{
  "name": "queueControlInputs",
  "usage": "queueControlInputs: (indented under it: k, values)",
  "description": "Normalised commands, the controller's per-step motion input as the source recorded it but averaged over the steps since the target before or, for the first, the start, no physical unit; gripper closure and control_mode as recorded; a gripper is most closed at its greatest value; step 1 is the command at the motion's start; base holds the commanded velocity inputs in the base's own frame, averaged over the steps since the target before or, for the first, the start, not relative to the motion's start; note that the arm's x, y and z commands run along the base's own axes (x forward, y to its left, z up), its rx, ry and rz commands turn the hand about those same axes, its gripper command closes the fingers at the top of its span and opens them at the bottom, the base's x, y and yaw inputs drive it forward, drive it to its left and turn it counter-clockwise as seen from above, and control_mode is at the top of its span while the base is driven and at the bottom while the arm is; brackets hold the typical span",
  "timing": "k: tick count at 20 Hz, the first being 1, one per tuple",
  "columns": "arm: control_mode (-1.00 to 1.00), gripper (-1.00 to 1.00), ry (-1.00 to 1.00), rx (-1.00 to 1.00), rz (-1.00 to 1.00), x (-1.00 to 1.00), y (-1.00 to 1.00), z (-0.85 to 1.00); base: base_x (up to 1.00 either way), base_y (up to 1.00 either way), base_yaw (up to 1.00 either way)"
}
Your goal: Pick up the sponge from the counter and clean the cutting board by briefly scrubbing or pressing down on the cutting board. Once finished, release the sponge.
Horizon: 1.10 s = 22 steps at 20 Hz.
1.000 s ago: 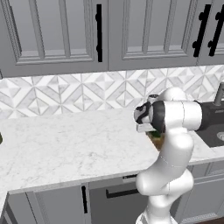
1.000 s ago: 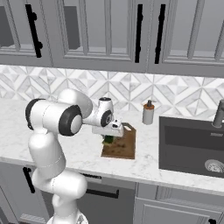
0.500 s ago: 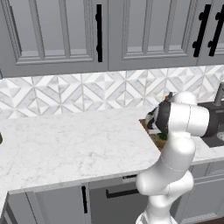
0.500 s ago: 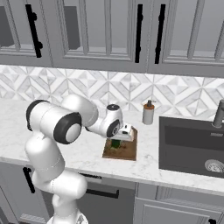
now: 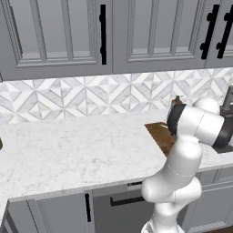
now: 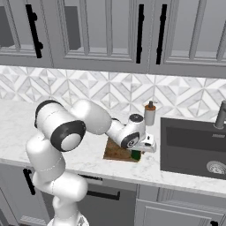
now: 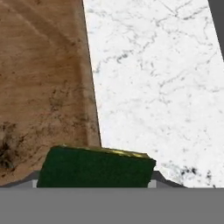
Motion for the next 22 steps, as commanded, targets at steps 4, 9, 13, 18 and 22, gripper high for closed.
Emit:
queueControlInputs:
  k: [4, 9, 13, 18, 22]
  values:
    - [-1.0, 1.0, 0.0, 0.0, 0.02, -0.43, -0.26, -0.16, 0.0, 0.0, 0.0]
    - [-1.0, 1.0, 0.0, 0.0, 0.0, 0.37, 0.64, 0.0, 0.0, 0.0, 0.0]
    - [-1.0, 1.0, 0.03, 0.0, 0.0, 0.48, 0.87, 0.0, 0.0, 0.0, 0.0]
    - [-1.0, 1.0, 0.13, 0.0, 0.01, 0.0, 0.76, -0.12, 0.0, 0.0, 0.0]
    - [-1.0, 1.0, 0.08, 0.0, 0.04, -0.11, 0.74, -0.02, 0.0, 0.0, 0.0]
